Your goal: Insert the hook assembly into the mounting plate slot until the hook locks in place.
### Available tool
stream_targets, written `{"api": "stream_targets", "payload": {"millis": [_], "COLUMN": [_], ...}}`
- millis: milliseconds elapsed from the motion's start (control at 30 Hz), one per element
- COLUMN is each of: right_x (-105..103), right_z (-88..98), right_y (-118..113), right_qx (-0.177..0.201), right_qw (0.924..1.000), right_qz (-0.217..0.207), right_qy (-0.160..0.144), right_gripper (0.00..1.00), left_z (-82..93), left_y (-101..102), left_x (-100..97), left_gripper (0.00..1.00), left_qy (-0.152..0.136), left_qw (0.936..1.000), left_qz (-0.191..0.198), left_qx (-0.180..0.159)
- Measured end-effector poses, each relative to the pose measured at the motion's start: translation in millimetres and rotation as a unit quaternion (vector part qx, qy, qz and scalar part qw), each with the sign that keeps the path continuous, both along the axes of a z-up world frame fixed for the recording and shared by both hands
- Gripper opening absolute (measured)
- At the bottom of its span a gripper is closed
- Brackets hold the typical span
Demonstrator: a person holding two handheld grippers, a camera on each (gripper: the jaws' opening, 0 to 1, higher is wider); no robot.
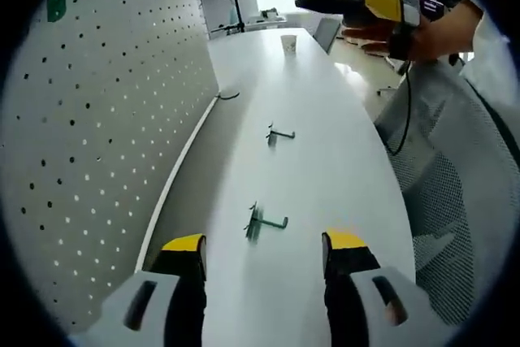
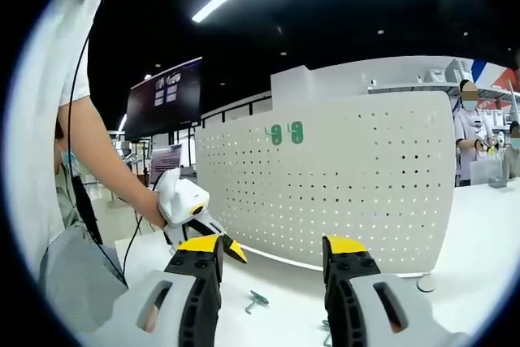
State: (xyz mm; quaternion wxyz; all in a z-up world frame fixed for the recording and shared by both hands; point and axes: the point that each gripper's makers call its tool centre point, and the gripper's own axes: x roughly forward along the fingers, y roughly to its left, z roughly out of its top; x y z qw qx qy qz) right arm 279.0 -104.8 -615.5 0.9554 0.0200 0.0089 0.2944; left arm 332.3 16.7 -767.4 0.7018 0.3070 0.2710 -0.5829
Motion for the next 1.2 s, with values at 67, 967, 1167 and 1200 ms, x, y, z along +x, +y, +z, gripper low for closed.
{"api": "stream_targets", "payload": {"millis": [67,967,1167,1200], "right_x": [0,1,2,2], "right_z": [-0.5,1.7,1.1,1.4], "right_y": [0,-3,-4,-3], "right_qx": [-0.001,0.005,0.007,0.006], "right_qw": [1.0,1.0,1.0,1.0], "right_qz": [0.001,-0.004,-0.005,-0.005], "right_qy": [0.0,0.0,0.0,0.0], "right_gripper": [0.48,0.47,0.47,0.47], "left_z": [-2.8,-30.2,-36.7,-37.6], "left_y": [0,-13,-13,-13], "left_x": [0.4,9.3,10.8,11.5], "left_gripper": [0.59,0.59,0.58,0.58], "left_qy": [0.0,0.019,0.023,0.022], "left_qw": [1.0,0.9969,0.9956,0.9955], "left_qz": [-0.004,-0.05,-0.056,-0.057], "left_qx": [0.007,0.057,0.071,0.073]}}
